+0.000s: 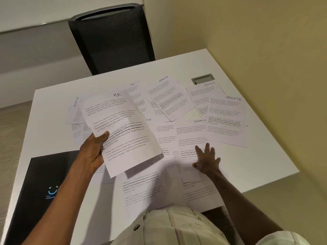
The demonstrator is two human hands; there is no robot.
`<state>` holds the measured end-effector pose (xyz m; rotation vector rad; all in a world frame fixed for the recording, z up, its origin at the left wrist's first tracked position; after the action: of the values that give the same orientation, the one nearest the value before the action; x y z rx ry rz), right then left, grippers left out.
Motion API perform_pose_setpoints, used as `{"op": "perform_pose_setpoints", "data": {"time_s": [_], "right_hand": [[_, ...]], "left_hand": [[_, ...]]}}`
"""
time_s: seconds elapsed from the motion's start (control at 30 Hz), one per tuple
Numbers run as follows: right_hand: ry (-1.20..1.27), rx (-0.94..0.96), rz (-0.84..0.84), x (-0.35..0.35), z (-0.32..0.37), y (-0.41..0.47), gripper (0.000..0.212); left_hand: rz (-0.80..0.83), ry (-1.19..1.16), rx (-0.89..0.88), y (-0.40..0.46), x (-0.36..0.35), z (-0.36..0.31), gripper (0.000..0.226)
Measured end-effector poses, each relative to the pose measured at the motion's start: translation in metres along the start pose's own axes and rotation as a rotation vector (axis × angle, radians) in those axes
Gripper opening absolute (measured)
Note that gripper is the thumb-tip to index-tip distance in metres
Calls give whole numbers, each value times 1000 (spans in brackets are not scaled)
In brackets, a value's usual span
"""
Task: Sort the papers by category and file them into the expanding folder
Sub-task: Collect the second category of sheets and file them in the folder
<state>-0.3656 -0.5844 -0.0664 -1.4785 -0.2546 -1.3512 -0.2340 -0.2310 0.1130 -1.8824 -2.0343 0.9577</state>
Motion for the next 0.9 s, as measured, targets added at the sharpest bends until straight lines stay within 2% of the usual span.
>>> {"op": "perform_pose_setpoints", "data": {"time_s": [0.1,0.17,0.23,0.37,0.43,0.6,0.77,0.9], "right_hand": [[146,-161,-131,3,-11,-6,90],[213,-322,-184,6,-20,-11,103],[221,-398,-212,11,-27,-11,112],[237,-490,-200,30,-35,0,97],[314,-501,-175,34,-39,5,88],[547,-484,-157,39,-41,12,48],[666,-364,-70,51,-9,7,24],[566,-310,-104,52,-3,13,32]], "left_hand": [[1,0,-5,3,3,0,30],[-2,-4,-6,4,5,0,35],[-8,-10,-5,5,4,0,36],[-2,18,6,6,-3,2,30],[2,35,12,6,-7,1,27],[26,51,8,9,-12,-2,30],[38,67,8,11,-15,-3,33],[41,66,14,11,-16,-3,35]]}}
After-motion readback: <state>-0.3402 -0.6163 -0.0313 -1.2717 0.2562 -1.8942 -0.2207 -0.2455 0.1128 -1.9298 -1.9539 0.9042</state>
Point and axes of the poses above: each hand's wrist, its own y-axis towards the middle knuckle, its own x-axis out of the back of the hand, z = x × y, the point moved 3 cm from there along y, towards the middle knuckle, and after that the axes turned 1 degree about -x, right-handed, at the moved point
